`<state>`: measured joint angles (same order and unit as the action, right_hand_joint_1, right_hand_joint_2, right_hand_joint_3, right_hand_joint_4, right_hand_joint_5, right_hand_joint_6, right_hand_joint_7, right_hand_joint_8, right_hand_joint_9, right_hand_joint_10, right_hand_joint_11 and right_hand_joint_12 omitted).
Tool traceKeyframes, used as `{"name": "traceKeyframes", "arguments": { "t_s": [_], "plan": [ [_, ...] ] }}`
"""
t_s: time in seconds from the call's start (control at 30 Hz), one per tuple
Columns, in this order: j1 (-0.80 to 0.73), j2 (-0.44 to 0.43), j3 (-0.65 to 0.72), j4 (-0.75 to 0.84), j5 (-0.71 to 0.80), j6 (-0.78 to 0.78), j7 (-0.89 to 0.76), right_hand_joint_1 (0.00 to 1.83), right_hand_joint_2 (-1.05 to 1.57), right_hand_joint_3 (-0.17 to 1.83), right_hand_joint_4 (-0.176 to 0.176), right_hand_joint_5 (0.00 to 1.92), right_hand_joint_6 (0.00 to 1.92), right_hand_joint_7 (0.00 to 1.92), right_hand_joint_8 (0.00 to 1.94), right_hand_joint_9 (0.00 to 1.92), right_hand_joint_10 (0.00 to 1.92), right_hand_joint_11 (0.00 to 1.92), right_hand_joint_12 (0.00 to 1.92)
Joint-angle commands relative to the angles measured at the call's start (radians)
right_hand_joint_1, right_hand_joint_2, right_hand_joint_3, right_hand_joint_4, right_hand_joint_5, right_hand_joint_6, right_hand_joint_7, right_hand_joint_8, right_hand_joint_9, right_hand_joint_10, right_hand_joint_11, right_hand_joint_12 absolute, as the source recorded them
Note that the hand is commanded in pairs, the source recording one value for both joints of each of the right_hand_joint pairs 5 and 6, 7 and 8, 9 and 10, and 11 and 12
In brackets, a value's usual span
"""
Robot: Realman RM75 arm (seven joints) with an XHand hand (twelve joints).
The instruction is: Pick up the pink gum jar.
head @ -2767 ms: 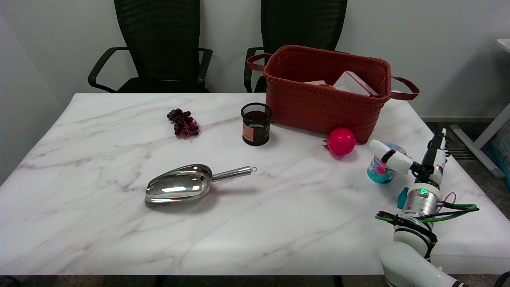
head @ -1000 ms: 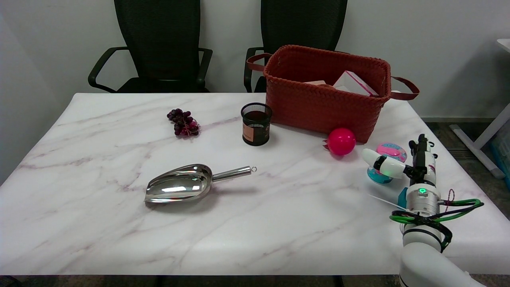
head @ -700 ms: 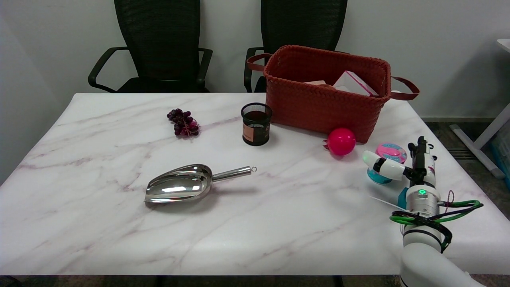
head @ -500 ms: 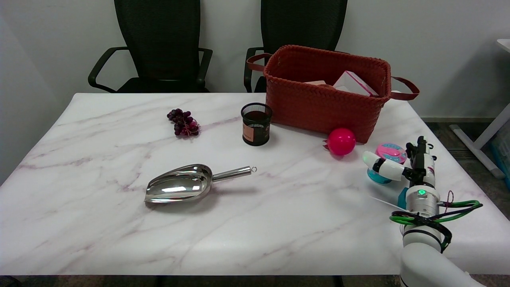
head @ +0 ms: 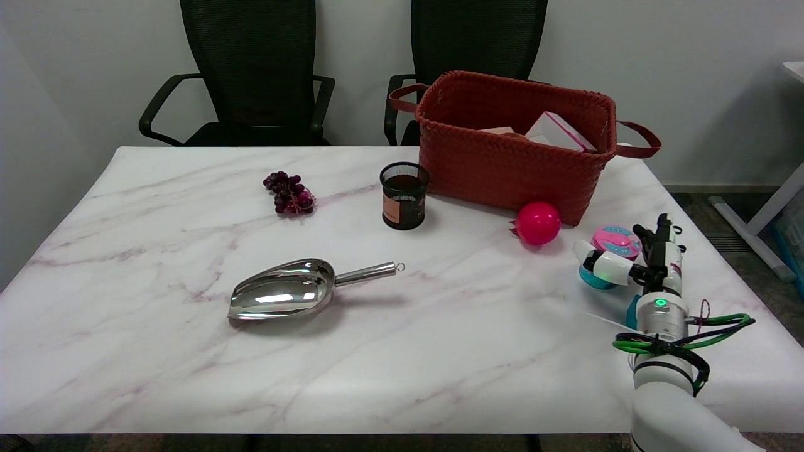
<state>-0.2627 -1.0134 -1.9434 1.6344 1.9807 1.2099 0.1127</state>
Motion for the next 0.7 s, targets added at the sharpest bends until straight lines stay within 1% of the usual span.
{"name": "traceKeyframes", "arguments": {
  "t_s": [0.03,0.1,0.17,0.2,0.27,0.33,0.47,0.57,0.7],
  "plan": [
    [0.001,0.000,0.001,-0.025,0.016,-0.063,0.006,1.32,0.28,0.83,0.000,0.00,0.00,0.41,0.41,0.37,0.37,0.10,0.10],
    [-0.001,0.000,0.001,-0.023,0.017,-0.062,0.007,1.32,0.32,0.88,0.000,0.00,0.00,0.53,0.53,0.44,0.44,0.17,0.17],
    [-0.002,0.000,0.004,-0.023,0.017,-0.062,0.007,1.32,0.33,0.91,0.000,0.00,0.00,0.57,0.57,0.46,0.46,0.20,0.20],
    [-0.002,0.000,0.004,-0.023,0.017,-0.062,0.007,1.32,0.33,0.93,0.000,0.03,0.03,0.61,0.61,0.48,0.48,0.22,0.22],
    [-0.002,0.000,0.004,-0.023,0.017,-0.060,0.007,1.32,0.38,0.96,0.000,0.25,0.25,0.71,0.71,0.54,0.54,0.28,0.28],
    [-0.002,0.000,0.004,-0.023,0.017,-0.058,0.007,1.31,0.43,0.96,0.000,0.41,0.41,0.79,0.79,0.61,0.61,0.35,0.35],
    [-0.002,0.000,0.005,-0.023,0.017,-0.053,0.007,1.30,0.51,0.98,0.000,0.65,0.65,1.04,1.04,0.75,0.75,0.49,0.49],
    [-0.002,0.000,0.007,-0.023,0.015,-0.052,0.007,1.29,0.53,1.03,0.000,0.77,0.77,1.13,1.13,0.84,0.84,0.60,0.60],
    [0.001,0.000,0.007,-0.023,0.013,-0.052,0.007,1.26,0.59,1.12,0.000,0.93,0.93,1.24,1.24,1.02,1.02,0.76,0.76]
  ]
}}
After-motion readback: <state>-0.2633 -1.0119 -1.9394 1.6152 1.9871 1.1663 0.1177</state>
